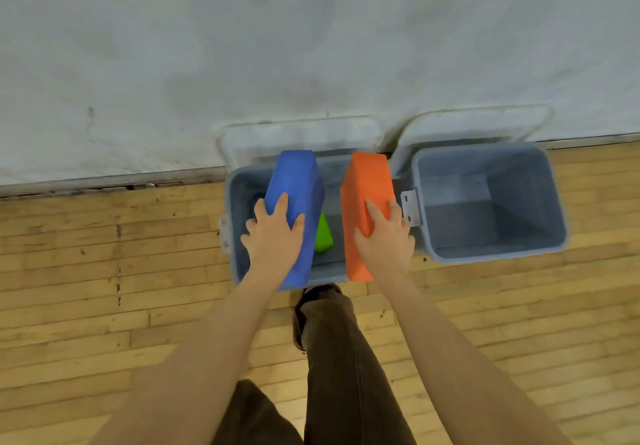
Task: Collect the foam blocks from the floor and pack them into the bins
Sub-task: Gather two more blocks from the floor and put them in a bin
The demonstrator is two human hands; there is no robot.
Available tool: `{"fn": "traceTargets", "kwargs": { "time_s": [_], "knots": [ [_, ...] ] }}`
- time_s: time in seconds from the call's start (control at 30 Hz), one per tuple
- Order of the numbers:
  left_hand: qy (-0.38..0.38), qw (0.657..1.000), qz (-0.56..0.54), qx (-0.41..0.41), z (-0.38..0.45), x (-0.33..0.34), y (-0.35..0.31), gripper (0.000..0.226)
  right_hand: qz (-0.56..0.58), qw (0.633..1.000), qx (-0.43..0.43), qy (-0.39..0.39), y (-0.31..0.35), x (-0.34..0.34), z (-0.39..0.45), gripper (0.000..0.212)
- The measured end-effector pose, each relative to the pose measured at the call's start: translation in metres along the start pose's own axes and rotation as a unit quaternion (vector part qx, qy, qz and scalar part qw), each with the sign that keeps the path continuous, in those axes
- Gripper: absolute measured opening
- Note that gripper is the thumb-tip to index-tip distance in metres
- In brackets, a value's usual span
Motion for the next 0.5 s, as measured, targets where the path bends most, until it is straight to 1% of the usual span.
{"fn": "traceTargets", "kwargs": {
  "time_s": [0.07, 0.13, 0.2, 0.23, 0.3, 0.33, 0.4, 0.5],
  "knots": [
    [0.012, 1.000, -0.021, -0.019, 0.018, 0.021, -0.016, 0.055, -0.004, 1.000, 0.001, 0.013, -0.009, 0.010, 0.026, 0.055],
    [0.030, 0.999, -0.007, -0.033, 0.031, 0.033, -0.026, 0.057, -0.012, 1.000, -0.006, 0.020, -0.017, 0.016, 0.042, 0.051],
    [0.038, 0.998, 0.037, -0.016, 0.033, 0.034, -0.026, 0.058, -0.010, 0.999, -0.019, 0.029, -0.020, 0.014, 0.045, 0.047],
    [0.037, 0.998, 0.055, 0.010, 0.029, 0.031, -0.025, 0.057, 0.004, 0.999, -0.027, 0.032, -0.021, 0.011, 0.042, 0.046],
    [0.039, 0.994, 0.084, 0.063, 0.013, 0.021, -0.020, 0.048, 0.039, 0.998, -0.048, 0.022, -0.023, 0.000, 0.026, 0.044],
    [0.045, 0.993, 0.082, 0.076, 0.002, 0.015, -0.015, 0.044, 0.056, 0.997, -0.053, 0.016, -0.023, -0.007, 0.015, 0.042],
    [0.059, 0.994, 0.051, 0.076, -0.023, 0.001, -0.004, 0.039, 0.099, 0.994, -0.050, 0.016, -0.024, -0.019, -0.013, 0.038],
    [0.088, 0.994, 0.013, 0.066, -0.066, -0.015, 0.013, 0.038, 0.175, 0.983, -0.026, 0.039, -0.028, -0.030, -0.061, 0.035]
  ]
}}
Point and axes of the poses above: each hand's wrist, its own z-axis towards the middle knuckle, its own x-axis out of the palm, y = z × x, the point moved 3 cm from there along z, towards the middle knuckle, and after that the axes turned 7 degrees about y, right-handed, at the moved point
